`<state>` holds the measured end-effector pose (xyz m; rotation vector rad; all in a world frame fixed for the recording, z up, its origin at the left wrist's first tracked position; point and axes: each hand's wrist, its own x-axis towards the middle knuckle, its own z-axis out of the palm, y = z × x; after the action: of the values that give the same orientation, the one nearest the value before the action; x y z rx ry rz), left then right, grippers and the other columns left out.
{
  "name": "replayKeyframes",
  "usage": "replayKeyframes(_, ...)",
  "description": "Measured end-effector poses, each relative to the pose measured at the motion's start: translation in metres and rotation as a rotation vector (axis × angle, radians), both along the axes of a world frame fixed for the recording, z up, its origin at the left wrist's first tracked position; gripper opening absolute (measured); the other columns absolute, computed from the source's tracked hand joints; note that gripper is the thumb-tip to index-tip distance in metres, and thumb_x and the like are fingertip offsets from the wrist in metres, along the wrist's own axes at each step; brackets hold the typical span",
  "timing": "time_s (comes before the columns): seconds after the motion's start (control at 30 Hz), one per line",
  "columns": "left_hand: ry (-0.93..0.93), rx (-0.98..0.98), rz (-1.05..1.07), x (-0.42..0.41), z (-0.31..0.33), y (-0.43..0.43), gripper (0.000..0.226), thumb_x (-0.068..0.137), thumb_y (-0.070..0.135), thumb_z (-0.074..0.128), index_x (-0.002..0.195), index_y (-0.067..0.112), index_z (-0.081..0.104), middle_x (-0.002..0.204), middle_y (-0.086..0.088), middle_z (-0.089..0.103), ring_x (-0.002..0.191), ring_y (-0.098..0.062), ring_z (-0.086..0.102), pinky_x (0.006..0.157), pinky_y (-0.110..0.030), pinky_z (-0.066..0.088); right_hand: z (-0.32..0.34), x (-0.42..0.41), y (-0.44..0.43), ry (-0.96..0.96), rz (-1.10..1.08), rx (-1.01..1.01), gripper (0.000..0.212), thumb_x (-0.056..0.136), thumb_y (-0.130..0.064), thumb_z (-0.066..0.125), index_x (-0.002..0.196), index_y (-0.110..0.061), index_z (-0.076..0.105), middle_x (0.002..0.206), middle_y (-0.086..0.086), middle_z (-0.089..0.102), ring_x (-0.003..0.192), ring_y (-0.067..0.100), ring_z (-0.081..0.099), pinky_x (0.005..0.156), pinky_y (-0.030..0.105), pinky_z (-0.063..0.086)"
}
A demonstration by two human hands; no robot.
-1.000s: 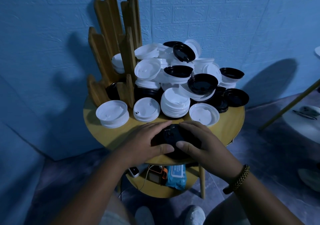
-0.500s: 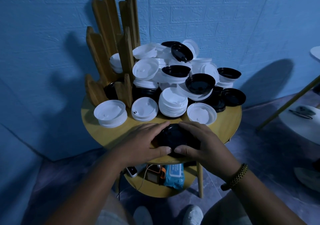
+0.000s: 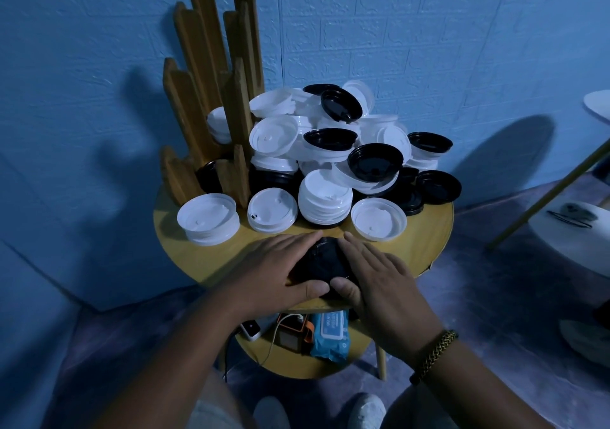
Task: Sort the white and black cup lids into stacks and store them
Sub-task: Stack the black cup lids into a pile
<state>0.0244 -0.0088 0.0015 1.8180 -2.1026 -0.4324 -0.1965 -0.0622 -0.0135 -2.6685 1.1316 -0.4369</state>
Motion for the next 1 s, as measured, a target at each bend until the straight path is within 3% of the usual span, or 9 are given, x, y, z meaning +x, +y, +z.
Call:
replayKeyframes(0.3,0.021,-0.007,0.016,-0.003,0.002,-0.001,0.091,0.086,0.072,0.059,0.160,0.042,0.017,0.162,0.021,0.026,0.147,-0.003,0.025,0.116,-0.030,0.028,0.006,-0.002,-0.001,0.051,0.049,0.023,0.083,0.088,-0.075,-0.001,0.158,-0.032,0.010,0.165,-0.013,0.009,0.151,0.007,0.009,0.119,0.030,0.011)
replayKeyframes(0.4,0.082,-0.025,0.060,-0.004,-0.001,-0.003,0.093,0.084,0.072,0.063,0.160,0.039,0.021,0.159,0.023,0.025,0.144,-0.003,0.027,0.114,-0.028,0.031,0.019,-0.003,-0.011,-0.101,0.047,0.067,0.077,0.092,-0.070,0.016,0.153,-0.027,0.032,0.158,-0.006,0.035,0.143,0.014,0.031,0.115,0.039,0.030)
replayKeyframes(0.5,0.169,-0.004,0.081,0.000,-0.004,-0.004,0.102,0.073,0.082,0.057,0.159,0.039,0.022,0.150,0.030,0.019,0.140,0.000,0.027,0.114,-0.032,0.036,0.036,-0.004,-0.041,-0.319,-0.082,-0.146,0.043,0.098,-0.041,0.045,0.129,-0.017,0.062,0.126,0.004,0.060,0.114,0.021,0.054,0.094,0.037,0.047)
replayKeyframes(0.6,0.175,0.002,0.097,-0.002,-0.005,-0.003,0.096,0.081,0.073,0.066,0.159,0.042,0.020,0.155,0.027,0.019,0.142,-0.001,0.026,0.115,-0.032,0.036,0.058,-0.002,-0.077,-0.360,-0.192,-0.346,0.024,0.095,-0.017,0.058,0.117,-0.015,0.068,0.117,0.004,0.063,0.107,0.026,0.053,0.086,0.038,0.043)
replayKeyframes(0.77,0.148,-0.017,0.128,-0.005,-0.003,-0.004,0.090,0.085,0.064,0.069,0.158,0.038,0.023,0.159,0.020,0.024,0.145,-0.005,0.026,0.117,-0.034,0.033,0.075,-0.003,-0.116,-0.059,-0.225,-0.283,0.037,0.097,-0.022,0.054,0.134,-0.022,0.059,0.141,-0.004,0.051,0.135,0.025,0.035,0.106,0.046,0.030)
replayKeyframes(0.87,0.147,-0.021,0.127,-0.004,-0.006,-0.003,0.090,0.085,0.067,0.066,0.159,0.040,0.022,0.160,0.021,0.023,0.147,-0.006,0.024,0.118,-0.036,0.032,0.076,-0.003,-0.122,0.000,-0.191,-0.274,0.032,0.096,-0.026,0.057,0.127,-0.024,0.064,0.140,-0.006,0.052,0.135,0.023,0.035,0.106,0.045,0.027)
replayKeyframes(1.0,0.149,-0.011,0.129,-0.003,-0.006,-0.002,0.092,0.085,0.070,0.064,0.159,0.043,0.019,0.161,0.024,0.019,0.147,-0.003,0.022,0.118,-0.036,0.032,0.076,-0.002,-0.127,-0.070,-0.191,-0.300,0.020,0.095,-0.021,0.059,0.111,-0.023,0.071,0.129,-0.007,0.061,0.127,0.022,0.043,0.101,0.043,0.030)
